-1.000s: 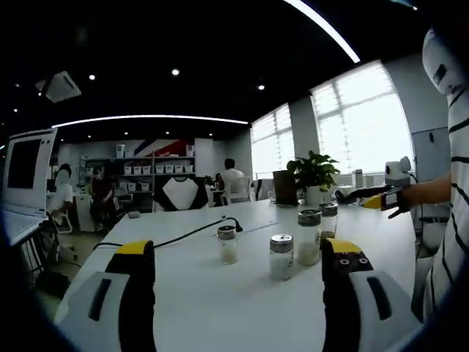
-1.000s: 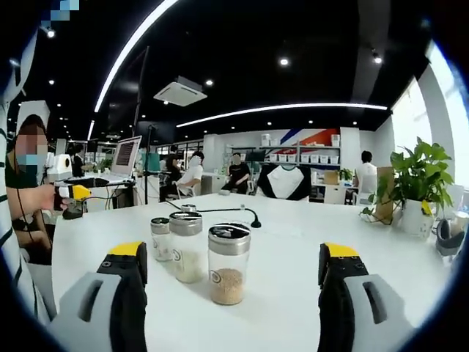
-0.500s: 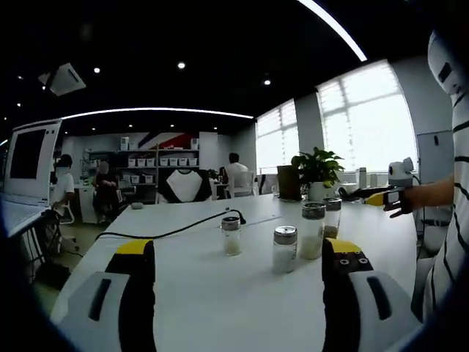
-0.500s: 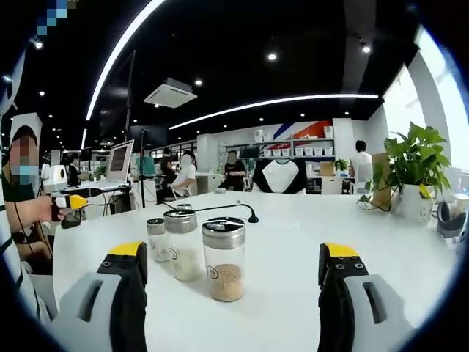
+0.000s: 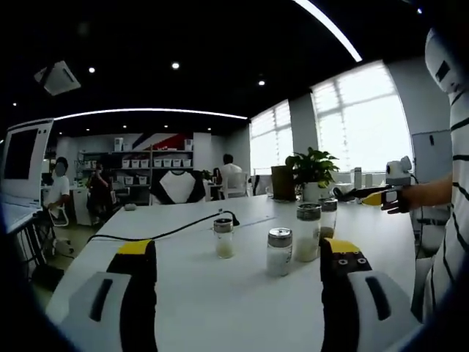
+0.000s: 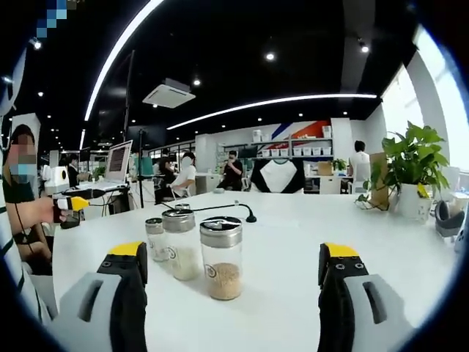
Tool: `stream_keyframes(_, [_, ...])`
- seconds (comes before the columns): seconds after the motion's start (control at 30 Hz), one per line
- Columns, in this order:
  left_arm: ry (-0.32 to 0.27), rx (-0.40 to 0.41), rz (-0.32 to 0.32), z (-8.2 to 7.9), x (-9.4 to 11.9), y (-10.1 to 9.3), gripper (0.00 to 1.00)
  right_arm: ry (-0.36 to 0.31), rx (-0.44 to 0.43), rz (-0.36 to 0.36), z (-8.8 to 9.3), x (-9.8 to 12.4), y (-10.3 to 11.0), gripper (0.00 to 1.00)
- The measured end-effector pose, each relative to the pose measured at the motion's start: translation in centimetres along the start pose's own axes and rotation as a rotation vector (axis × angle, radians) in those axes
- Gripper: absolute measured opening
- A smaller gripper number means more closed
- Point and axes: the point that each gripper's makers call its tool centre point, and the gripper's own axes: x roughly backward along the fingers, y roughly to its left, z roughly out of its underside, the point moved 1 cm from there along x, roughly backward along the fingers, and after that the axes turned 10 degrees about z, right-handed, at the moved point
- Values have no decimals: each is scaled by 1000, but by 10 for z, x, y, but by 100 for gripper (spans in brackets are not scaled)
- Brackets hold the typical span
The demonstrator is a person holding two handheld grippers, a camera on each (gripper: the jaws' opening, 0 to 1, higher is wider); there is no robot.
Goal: Rotate the seasoning bottle until the label or dispensing opening points toward the visible target arrow and the bottle remains upright within the marked orientation range
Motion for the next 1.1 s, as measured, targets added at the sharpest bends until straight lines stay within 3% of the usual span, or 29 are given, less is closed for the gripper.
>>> stream_keyframes(0.17, [-9, 15, 5, 0, -1, 0, 97, 5, 6, 4, 1, -1, -2, 99])
stream_keyframes(0.33, [4, -28, 23, -8, -26, 8, 97, -41, -11, 24, -17, 5, -8, 99])
stream_keyframes(0.47, [-29, -13, 31, -14, -38, 8, 96, -17, -3, 38, -15, 7, -15, 99])
stream_keyframes(0.6, [-31, 3, 28, -9, -38, 5, 96, -12, -10, 62, -15, 7, -22, 99])
stream_keyframes(0.73, [13, -19, 21, -2, -35, 9, 95, 30, -43, 66, -7, 3, -23, 89])
stream_keyframes(0.9, [-15, 0, 15, -9, -30, 13, 94, 40, -38, 49, -2, 0, -17, 89])
stream_keyframes(1.1, [-12, 10, 16, -4, -32, 13, 94, 39, -53, 31, -4, 0, -15, 84])
